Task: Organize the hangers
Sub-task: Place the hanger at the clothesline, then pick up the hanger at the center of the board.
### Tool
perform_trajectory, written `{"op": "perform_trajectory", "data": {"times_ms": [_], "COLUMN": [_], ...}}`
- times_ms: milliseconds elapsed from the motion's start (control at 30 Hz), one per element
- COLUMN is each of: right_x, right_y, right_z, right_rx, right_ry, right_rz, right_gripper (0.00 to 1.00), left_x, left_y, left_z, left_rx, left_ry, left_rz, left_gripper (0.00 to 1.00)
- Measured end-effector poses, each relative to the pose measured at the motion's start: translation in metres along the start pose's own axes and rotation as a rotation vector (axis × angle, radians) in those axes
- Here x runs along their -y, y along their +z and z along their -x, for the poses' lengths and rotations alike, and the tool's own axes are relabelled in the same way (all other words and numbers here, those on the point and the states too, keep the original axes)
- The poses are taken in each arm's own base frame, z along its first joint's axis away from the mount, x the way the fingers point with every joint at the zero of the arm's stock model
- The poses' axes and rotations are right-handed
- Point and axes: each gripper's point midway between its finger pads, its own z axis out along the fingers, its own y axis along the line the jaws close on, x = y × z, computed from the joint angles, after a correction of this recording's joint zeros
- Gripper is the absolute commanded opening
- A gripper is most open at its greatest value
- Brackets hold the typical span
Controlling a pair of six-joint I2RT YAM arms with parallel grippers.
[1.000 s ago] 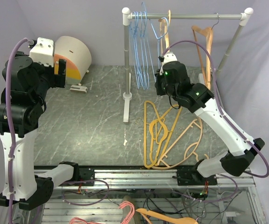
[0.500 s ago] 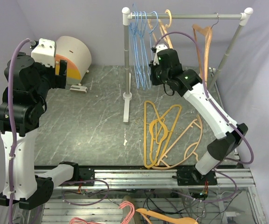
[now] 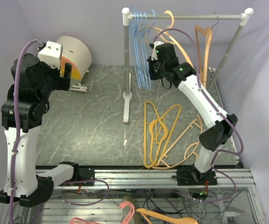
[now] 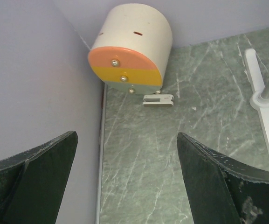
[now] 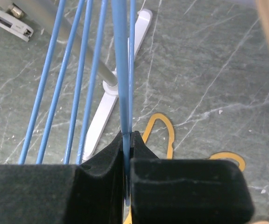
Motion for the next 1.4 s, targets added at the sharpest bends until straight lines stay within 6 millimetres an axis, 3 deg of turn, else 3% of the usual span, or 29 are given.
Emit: {"op": "perform_trajectory", "data": {"times_ms": [67,100,133,200,233,267,400,567,767,900,1067,1167,1300,1400], "right_x": [-0.002,-0.003,-0.004,-0.008,-0.009,-0.010,-0.018,-0.022,-0.012,0.005,0.046,0.062,0.084,0.120], "right_y": [0.003,0.005,0.006,0.006,0.005,0.002,-0.025,-0.103,-0.195,-0.232,-0.252,-0.251,-0.226,-0.204], "right_z": [-0.004,-0.006,-0.008,-0.009,-0.010,-0.011,0.000,0.030,0.060,0.070,0.069,0.069,0.052,0.038], "right_rx": [-0.012,-0.017,-0.020,-0.014,-0.014,-0.012,0.042,0.225,0.461,0.569,0.636,0.641,0.598,0.533], "right_ry": [-0.001,-0.003,-0.004,-0.004,-0.008,-0.012,-0.029,-0.011,0.033,0.069,0.109,0.121,0.101,0.105], "right_rz": [0.009,0.018,0.022,0.035,0.035,0.032,0.041,0.087,0.124,0.068,-0.128,-0.228,-0.353,-0.458], "right_gripper": [0.02,0.15,0.34,0.82,0.97,0.99,1.00,1.00,1.00,1.00,1.00,1.00,1.00,1.00], "left_x": [0.008,0.012,0.016,0.027,0.036,0.042,0.082,0.126,0.155,0.202,0.246,0.274,0.329,0.378], "left_y": [0.003,0.005,0.007,0.012,0.015,0.017,0.022,0.010,-0.008,-0.031,-0.049,-0.057,-0.068,-0.079], "left_z": [-0.006,-0.010,-0.013,-0.026,-0.036,-0.044,-0.096,-0.157,-0.183,-0.213,-0.238,-0.239,-0.230,-0.224], "left_rx": [-0.017,-0.027,-0.038,-0.073,-0.102,-0.124,-0.254,-0.425,-0.482,-0.541,-0.613,-0.622,-0.579,-0.505], "left_ry": [0.013,0.020,0.026,0.042,0.050,0.054,0.087,0.146,0.222,0.394,0.581,0.659,0.745,0.792], "left_rz": [-0.036,-0.059,-0.077,-0.127,-0.164,-0.192,-0.383,-0.623,-0.802,-0.942,-1.066,-1.123,-1.189,-1.229], "left_gripper": [0.99,0.99,0.99,0.99,0.99,0.99,0.99,0.99,0.99,0.99,0.99,0.99,0.99,0.99]}}
